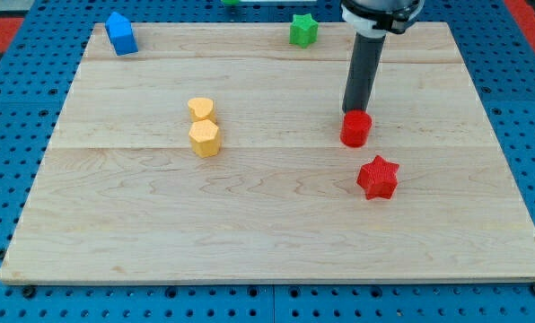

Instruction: Move your arm towards top right

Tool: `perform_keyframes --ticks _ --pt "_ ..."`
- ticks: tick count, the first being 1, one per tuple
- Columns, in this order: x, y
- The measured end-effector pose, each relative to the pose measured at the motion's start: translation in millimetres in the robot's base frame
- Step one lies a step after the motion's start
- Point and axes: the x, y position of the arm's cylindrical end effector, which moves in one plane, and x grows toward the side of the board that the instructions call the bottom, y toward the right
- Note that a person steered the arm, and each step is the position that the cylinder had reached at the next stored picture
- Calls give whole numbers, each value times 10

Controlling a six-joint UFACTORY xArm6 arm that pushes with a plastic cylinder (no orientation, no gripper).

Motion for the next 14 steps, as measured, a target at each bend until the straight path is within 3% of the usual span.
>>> perform_keyframes --ticks 2,4,10,14 --pt "541 0" --pt "593 0" --pt "-431 772" --pt "-640 993"
